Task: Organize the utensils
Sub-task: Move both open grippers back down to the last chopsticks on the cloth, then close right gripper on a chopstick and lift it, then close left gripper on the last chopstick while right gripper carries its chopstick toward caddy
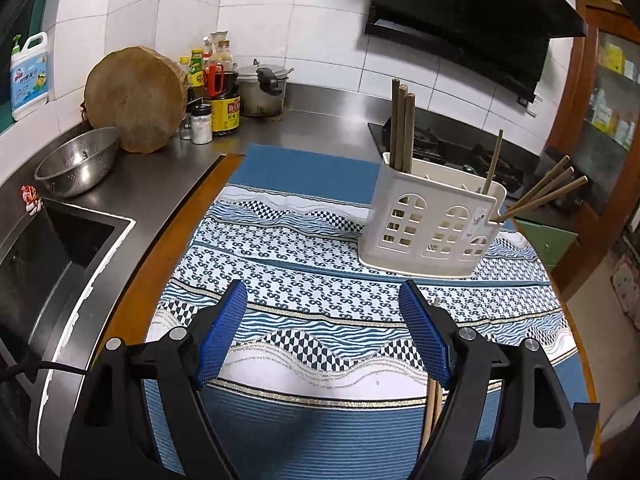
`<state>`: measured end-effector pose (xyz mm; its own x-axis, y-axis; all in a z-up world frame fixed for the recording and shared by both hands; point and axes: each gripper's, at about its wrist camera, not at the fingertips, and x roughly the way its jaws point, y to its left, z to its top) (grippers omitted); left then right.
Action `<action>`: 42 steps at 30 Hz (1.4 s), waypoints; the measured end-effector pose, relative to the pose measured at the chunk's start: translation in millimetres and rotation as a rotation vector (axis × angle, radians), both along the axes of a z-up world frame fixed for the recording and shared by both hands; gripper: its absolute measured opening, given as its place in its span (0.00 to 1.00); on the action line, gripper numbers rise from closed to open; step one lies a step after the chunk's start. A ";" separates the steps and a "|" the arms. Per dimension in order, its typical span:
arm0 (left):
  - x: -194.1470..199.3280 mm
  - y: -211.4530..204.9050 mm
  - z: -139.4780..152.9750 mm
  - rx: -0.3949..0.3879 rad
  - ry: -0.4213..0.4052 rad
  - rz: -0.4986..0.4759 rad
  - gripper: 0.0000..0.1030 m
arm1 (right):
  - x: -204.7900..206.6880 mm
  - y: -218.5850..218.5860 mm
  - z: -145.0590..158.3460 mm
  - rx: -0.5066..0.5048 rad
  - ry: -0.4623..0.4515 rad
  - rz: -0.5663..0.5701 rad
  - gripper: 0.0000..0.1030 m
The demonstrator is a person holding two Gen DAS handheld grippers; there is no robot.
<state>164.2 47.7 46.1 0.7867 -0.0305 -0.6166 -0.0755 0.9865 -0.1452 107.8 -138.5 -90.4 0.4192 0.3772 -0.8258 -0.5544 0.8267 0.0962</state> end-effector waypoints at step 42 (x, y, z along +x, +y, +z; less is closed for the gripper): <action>-47.0 -92.5 -116.8 -0.037 0.325 -0.306 0.34 | 24.4 -87.3 107.1 0.109 -0.233 -0.154 0.07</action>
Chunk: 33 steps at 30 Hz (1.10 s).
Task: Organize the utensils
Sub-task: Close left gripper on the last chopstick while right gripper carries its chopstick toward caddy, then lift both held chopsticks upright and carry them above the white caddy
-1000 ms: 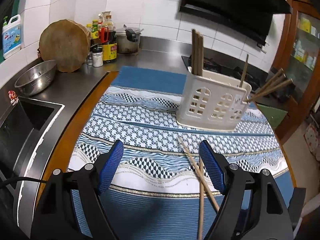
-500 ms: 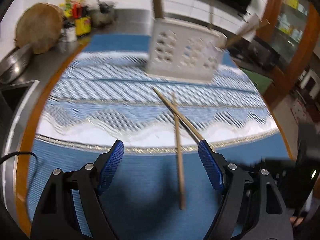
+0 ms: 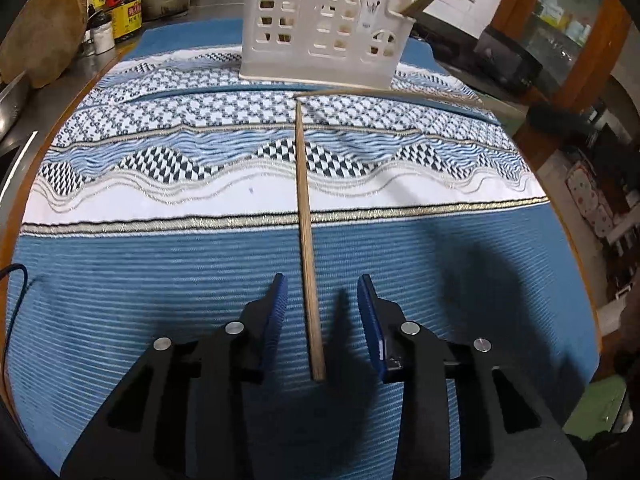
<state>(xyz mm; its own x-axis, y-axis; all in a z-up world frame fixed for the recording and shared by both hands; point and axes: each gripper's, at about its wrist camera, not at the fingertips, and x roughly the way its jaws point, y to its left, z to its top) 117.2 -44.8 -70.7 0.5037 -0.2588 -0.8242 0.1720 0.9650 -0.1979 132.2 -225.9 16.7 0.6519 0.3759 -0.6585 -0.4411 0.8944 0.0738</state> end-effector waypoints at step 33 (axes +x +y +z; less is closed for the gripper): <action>45.9 26.6 111.5 0.019 -0.286 0.036 0.05 | 68.6 -7.2 128.2 0.051 -0.209 0.068 0.07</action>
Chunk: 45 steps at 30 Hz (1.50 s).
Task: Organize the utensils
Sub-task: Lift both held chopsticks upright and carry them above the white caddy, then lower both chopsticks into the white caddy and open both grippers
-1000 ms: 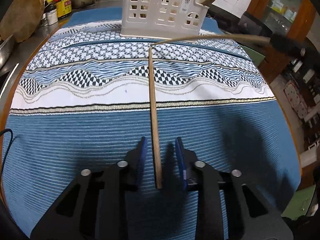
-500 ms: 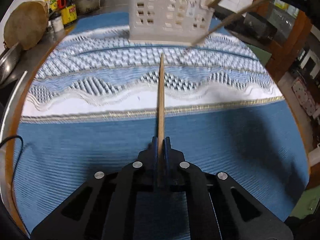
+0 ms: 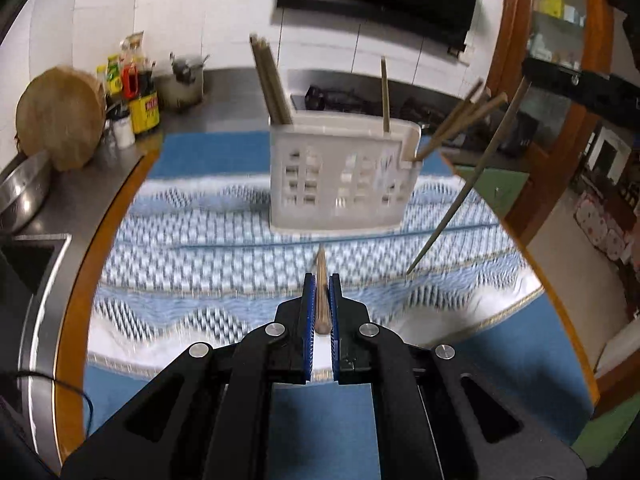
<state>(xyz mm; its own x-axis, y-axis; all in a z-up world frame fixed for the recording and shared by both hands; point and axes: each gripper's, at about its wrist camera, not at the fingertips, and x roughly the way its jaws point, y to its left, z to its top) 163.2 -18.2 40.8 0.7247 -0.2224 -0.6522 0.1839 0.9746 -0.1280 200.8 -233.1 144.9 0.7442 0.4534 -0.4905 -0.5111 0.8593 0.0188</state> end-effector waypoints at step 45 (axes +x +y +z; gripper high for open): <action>128.0 7.0 107.0 -0.127 -0.328 0.117 0.06 | 89.3 6.1 4.9 -0.088 -0.007 -0.084 0.14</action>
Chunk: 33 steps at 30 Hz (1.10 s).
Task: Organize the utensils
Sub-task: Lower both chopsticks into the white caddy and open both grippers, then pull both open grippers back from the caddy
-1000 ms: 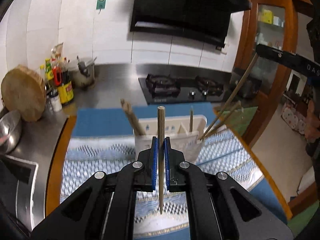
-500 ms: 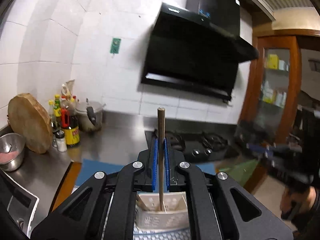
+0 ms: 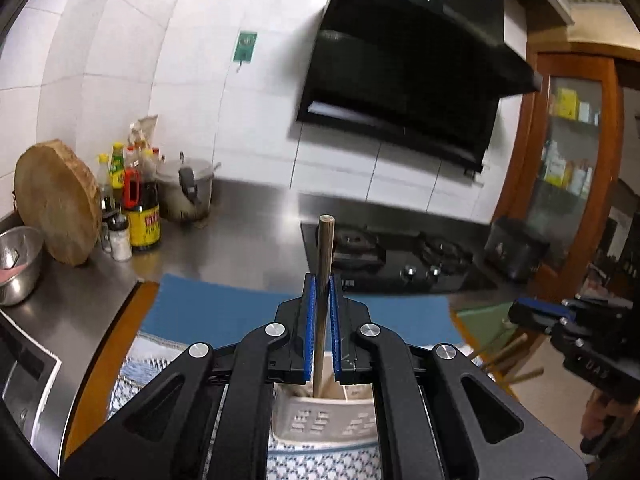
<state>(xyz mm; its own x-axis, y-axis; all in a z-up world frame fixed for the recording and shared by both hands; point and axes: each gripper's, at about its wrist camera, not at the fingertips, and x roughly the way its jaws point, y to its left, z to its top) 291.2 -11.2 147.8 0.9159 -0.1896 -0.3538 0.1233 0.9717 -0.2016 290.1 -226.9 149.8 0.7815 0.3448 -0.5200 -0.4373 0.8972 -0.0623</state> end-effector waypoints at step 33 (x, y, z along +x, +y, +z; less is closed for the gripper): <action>-108.0 -9.2 -58.1 0.151 0.148 -0.011 0.86 | -106.8 -24.8 -71.0 -0.004 0.017 -0.078 0.92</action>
